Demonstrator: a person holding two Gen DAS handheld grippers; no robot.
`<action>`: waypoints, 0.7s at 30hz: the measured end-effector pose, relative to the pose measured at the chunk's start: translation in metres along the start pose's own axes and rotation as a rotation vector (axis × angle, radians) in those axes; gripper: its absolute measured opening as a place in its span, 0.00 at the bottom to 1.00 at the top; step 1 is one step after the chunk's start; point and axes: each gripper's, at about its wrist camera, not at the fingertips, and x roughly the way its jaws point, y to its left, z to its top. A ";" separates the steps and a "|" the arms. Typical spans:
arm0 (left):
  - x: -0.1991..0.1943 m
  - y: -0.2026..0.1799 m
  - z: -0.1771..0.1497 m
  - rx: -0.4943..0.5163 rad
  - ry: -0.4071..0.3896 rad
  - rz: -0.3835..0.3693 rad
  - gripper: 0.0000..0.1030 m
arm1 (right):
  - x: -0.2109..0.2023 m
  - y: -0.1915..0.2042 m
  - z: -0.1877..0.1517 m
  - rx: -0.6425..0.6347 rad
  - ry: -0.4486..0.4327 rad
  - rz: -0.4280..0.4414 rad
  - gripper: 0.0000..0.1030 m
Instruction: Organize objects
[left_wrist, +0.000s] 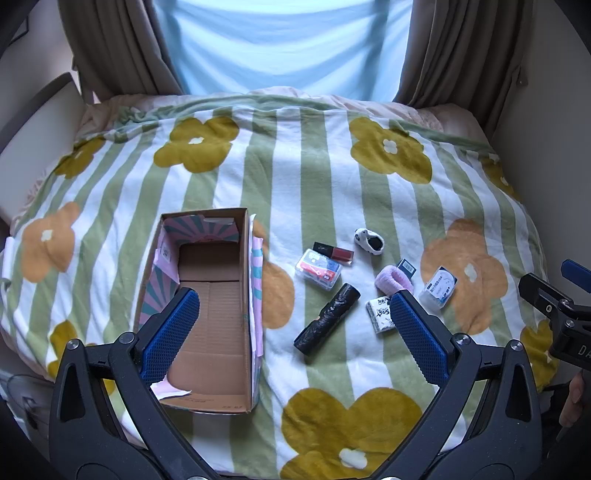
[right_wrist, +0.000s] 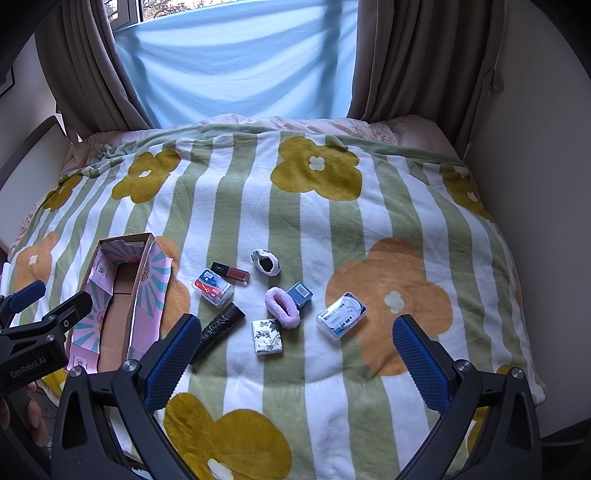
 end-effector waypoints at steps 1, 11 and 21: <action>0.000 0.000 0.000 0.000 0.000 -0.001 0.99 | 0.000 0.000 0.000 0.000 0.000 0.000 1.00; -0.001 -0.007 -0.001 0.026 -0.005 0.003 0.99 | -0.001 0.000 0.000 -0.003 0.002 -0.002 1.00; -0.003 -0.010 -0.004 0.028 -0.004 -0.008 0.99 | -0.003 0.000 -0.001 -0.003 0.002 0.001 1.00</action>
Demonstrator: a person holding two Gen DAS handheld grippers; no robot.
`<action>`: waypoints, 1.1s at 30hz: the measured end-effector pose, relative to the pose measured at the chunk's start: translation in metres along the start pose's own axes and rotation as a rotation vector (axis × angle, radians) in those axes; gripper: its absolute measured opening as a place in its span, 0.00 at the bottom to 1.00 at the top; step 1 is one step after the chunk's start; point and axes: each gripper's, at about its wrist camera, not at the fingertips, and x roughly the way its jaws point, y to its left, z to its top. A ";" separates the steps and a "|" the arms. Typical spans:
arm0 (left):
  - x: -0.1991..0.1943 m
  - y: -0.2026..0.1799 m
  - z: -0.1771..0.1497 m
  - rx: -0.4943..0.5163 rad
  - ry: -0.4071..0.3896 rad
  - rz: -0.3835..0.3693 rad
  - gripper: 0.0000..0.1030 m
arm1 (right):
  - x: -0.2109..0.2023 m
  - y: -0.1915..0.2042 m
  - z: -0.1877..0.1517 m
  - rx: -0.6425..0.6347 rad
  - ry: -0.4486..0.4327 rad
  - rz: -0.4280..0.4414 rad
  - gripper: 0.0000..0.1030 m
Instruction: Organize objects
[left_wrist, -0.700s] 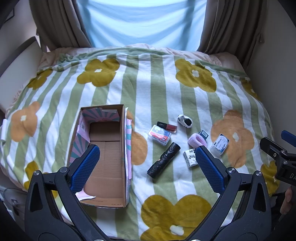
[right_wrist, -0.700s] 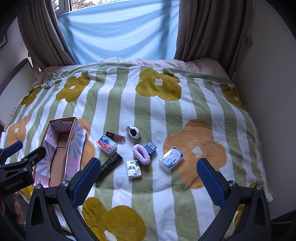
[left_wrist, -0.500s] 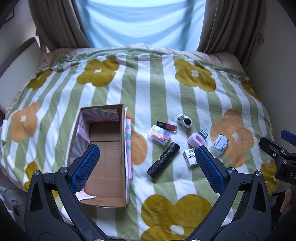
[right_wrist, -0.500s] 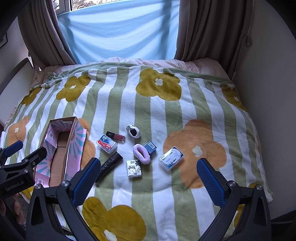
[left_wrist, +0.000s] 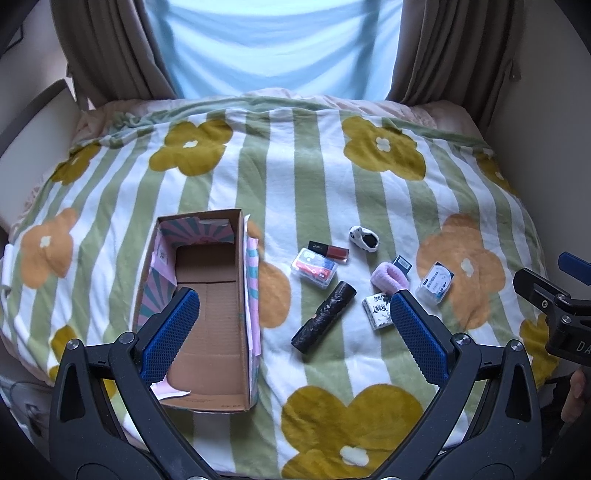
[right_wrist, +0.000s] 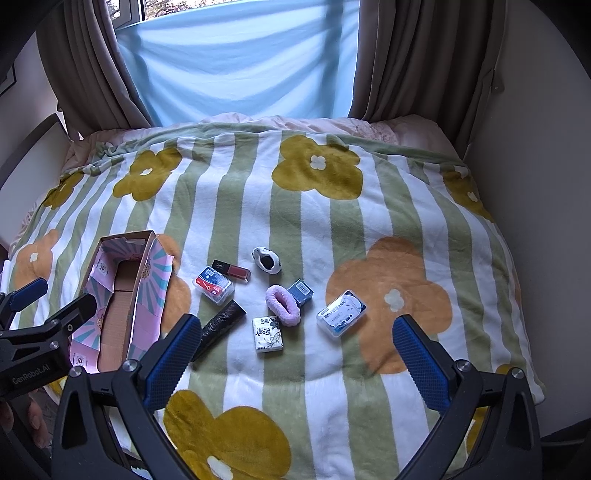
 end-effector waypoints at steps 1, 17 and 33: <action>0.000 0.000 0.000 0.001 0.000 -0.001 0.99 | 0.000 0.000 0.000 0.000 0.000 0.001 1.00; 0.001 -0.003 0.000 -0.004 0.004 -0.012 0.99 | 0.001 0.000 0.000 0.001 0.001 0.003 1.00; 0.002 -0.005 0.000 -0.005 0.005 -0.015 0.99 | 0.000 0.000 0.001 0.002 0.000 0.004 1.00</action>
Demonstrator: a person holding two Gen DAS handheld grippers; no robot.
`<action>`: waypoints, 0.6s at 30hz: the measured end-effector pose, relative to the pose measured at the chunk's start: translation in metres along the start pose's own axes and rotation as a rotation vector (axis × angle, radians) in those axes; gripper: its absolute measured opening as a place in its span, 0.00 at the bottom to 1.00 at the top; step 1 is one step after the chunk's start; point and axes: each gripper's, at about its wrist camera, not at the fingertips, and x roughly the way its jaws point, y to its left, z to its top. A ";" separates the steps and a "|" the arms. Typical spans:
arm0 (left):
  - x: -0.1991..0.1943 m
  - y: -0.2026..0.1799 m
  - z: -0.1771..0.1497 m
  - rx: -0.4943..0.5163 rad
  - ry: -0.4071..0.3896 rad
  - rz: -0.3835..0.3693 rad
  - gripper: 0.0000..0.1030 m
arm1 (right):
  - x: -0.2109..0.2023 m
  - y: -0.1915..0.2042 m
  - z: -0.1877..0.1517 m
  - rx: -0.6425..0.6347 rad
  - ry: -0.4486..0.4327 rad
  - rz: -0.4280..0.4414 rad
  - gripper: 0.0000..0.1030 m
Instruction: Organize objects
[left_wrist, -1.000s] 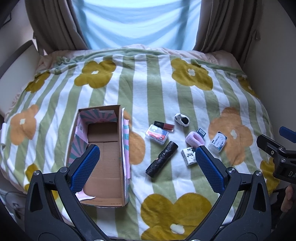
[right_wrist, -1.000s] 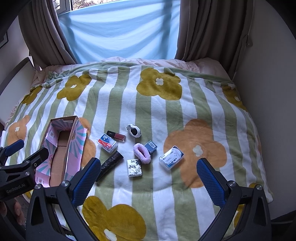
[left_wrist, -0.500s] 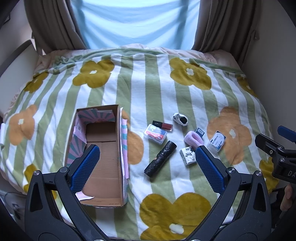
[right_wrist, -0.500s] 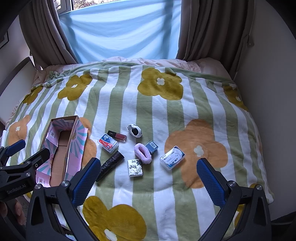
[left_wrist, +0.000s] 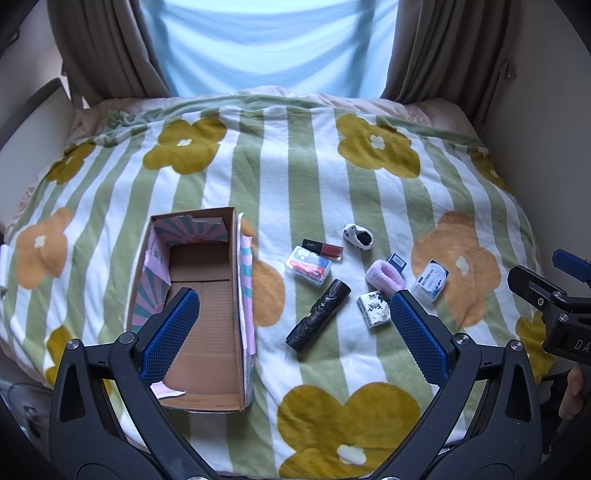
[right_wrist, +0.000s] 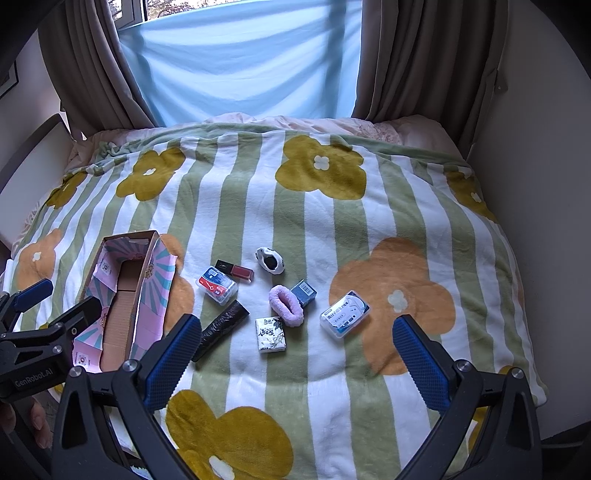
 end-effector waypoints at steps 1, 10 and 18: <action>0.000 0.000 0.000 0.000 0.000 0.000 0.99 | 0.000 0.002 0.000 -0.002 -0.003 0.005 1.00; 0.000 -0.004 0.000 -0.003 -0.002 -0.002 0.99 | -0.003 0.011 -0.001 0.003 -0.010 0.014 1.00; 0.000 -0.005 -0.002 0.001 0.008 -0.011 0.99 | -0.011 0.006 -0.004 0.013 -0.010 0.025 1.00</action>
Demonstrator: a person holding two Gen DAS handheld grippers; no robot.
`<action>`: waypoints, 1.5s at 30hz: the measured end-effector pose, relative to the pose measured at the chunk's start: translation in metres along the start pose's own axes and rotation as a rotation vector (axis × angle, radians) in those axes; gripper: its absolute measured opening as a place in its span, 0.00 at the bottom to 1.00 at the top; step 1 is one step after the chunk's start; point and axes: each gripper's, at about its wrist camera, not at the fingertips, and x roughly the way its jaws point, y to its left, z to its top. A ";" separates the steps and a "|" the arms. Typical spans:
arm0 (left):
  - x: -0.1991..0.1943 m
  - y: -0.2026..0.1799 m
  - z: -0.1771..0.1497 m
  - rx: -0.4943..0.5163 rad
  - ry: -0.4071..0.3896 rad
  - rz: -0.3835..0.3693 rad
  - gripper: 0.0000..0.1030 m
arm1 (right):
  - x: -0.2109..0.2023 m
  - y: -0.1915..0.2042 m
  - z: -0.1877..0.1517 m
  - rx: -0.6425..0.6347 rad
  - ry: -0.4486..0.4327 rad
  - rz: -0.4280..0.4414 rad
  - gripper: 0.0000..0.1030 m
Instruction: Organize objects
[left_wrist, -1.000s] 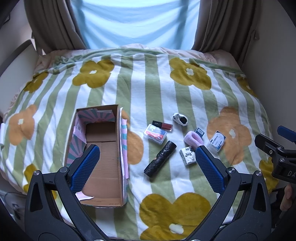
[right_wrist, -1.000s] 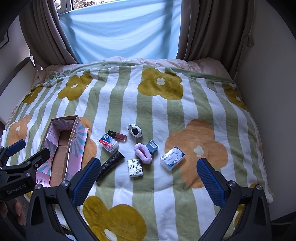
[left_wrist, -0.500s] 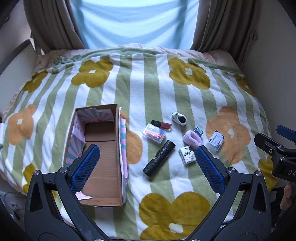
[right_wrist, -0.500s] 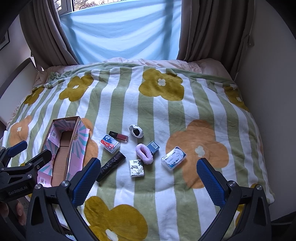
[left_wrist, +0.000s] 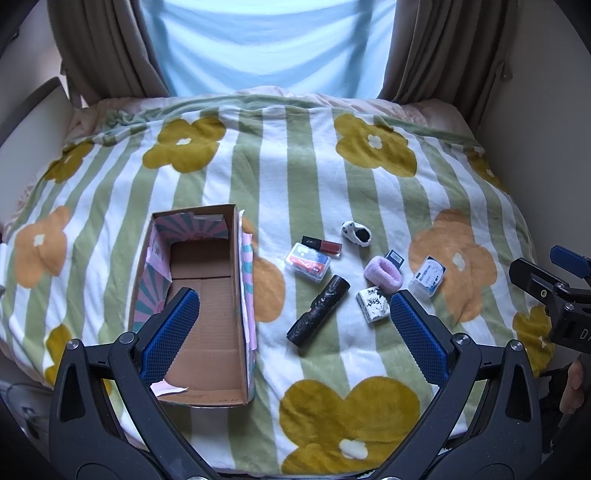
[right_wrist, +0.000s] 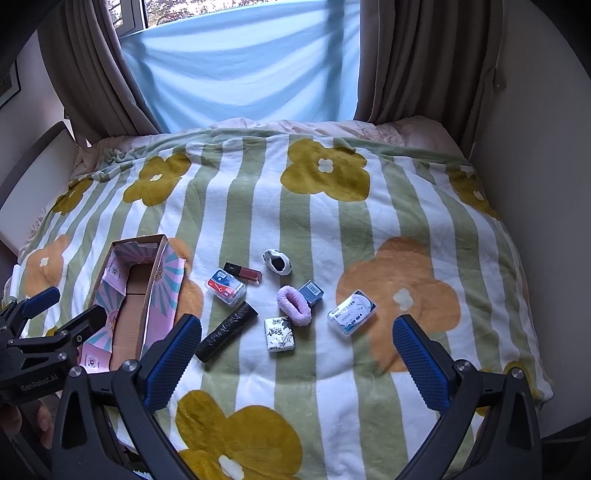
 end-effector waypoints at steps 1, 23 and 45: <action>0.000 -0.001 0.000 0.003 0.002 -0.002 0.99 | 0.000 0.000 -0.001 -0.002 0.002 0.000 1.00; 0.090 -0.025 -0.029 0.138 0.184 -0.087 0.99 | 0.095 -0.073 -0.020 -0.269 0.100 0.119 1.00; 0.290 -0.030 -0.071 0.166 0.418 0.003 0.88 | 0.287 -0.111 -0.039 -0.480 0.235 0.241 1.00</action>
